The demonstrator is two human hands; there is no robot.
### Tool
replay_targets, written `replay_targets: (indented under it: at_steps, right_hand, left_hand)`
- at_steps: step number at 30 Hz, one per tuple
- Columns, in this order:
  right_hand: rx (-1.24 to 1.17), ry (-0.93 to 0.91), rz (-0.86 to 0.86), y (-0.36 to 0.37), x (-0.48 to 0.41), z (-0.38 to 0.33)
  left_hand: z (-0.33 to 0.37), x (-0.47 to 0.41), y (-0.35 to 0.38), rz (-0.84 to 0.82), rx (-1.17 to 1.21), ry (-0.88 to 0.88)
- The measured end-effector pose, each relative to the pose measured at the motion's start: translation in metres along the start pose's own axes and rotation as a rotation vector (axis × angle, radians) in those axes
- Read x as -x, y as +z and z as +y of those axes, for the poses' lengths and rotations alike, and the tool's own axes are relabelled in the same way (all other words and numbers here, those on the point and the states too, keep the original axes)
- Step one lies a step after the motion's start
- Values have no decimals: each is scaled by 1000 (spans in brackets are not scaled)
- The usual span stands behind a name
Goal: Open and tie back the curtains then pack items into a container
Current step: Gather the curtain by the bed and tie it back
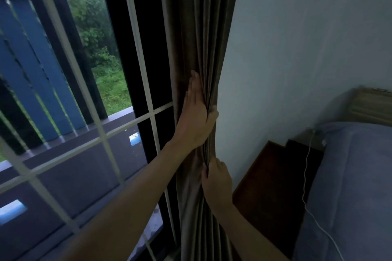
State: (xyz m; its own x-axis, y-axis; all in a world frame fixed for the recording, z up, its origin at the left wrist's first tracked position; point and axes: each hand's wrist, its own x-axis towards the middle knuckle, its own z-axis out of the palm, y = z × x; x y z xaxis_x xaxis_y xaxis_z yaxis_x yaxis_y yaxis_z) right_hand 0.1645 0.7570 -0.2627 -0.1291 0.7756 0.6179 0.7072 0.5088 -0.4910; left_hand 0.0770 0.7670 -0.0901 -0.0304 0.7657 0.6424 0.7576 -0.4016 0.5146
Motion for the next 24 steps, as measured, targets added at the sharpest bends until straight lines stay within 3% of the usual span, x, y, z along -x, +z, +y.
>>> replay_targets:
  at_steps: [9, 14, 19, 24]
  right_hand:
    - [-95, 142, -3, -29, 4, 46]
    - [-200, 185, -12, -35, 2, 56]
    - [-550, 170, -185, -38, 5, 46]
    - [-936, 419, -432, -48, -10, 44]
  left_hand:
    - [-38, 69, 24, 139, -137, -29]
    - [-41, 79, 38, 35, -80, -108]
    - [-43, 80, 51, -39, 60, -272]
    - [-48, 74, 52, -130, 140, -345]
